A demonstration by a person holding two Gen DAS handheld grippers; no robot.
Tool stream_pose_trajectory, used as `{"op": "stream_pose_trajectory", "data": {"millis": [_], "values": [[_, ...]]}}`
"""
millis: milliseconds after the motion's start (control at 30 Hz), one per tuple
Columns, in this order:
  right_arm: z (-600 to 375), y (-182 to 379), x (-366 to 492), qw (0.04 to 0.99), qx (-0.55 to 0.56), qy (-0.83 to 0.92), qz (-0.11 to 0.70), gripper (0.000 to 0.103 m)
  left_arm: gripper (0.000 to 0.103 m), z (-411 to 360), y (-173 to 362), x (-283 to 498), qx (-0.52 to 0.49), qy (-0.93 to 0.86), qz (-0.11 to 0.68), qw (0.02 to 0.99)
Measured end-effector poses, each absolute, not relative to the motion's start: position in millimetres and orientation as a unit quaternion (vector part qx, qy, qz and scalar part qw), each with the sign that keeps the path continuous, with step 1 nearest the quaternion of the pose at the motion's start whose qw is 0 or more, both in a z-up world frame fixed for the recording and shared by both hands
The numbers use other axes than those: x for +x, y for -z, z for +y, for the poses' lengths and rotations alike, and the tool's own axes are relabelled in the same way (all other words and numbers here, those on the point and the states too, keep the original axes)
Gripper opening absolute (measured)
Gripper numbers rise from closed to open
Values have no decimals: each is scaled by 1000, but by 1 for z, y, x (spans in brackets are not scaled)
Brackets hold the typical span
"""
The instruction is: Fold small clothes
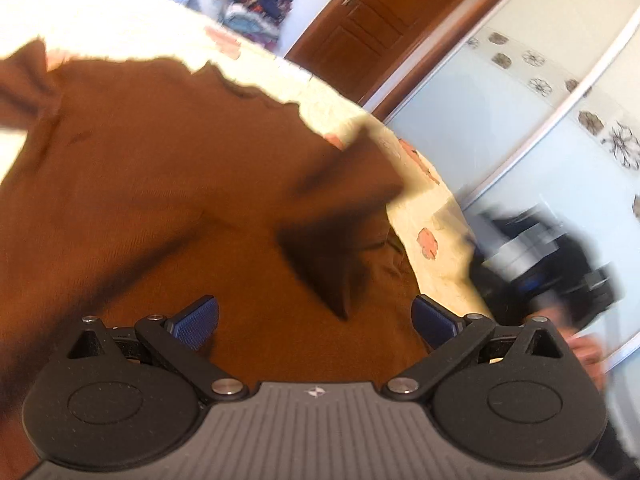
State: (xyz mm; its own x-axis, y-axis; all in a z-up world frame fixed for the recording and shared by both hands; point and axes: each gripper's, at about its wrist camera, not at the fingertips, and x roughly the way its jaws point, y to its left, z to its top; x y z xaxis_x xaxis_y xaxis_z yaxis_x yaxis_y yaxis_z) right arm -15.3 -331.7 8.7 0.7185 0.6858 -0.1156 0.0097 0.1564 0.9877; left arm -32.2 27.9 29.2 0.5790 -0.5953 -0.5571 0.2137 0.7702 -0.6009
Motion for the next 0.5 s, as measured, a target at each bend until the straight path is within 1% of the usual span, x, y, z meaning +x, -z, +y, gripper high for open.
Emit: {"op": "stream_pose_trajectory", "data": {"millis": [100,133,167,200,267,300,333,500], "values": [[-332,36,-11,699,605,-184,335,21,103,28,-22,-33,-254,237,409,844],[-330,43,-11,692,611,-177,342,25,103,27,-23,-33,-253,240,409,844],[-326,46,-12,684,618,-182,341,37,103,27,-24,-32,-253,242,406,844],[-322,45,-13,684,620,-188,336,44,103,28,-25,-32,-256,242,403,845],[-307,31,-8,702,594,-201,336,74,103,29,-26,-30,-263,239,401,844],[-298,20,-5,718,570,-211,339,79,103,30,-26,-29,-265,237,402,844],[-287,9,-2,737,539,-223,342,83,103,30,-26,-29,-264,235,404,844],[-225,-44,20,812,352,-282,371,83,103,29,-25,-37,-233,224,403,856]]}}
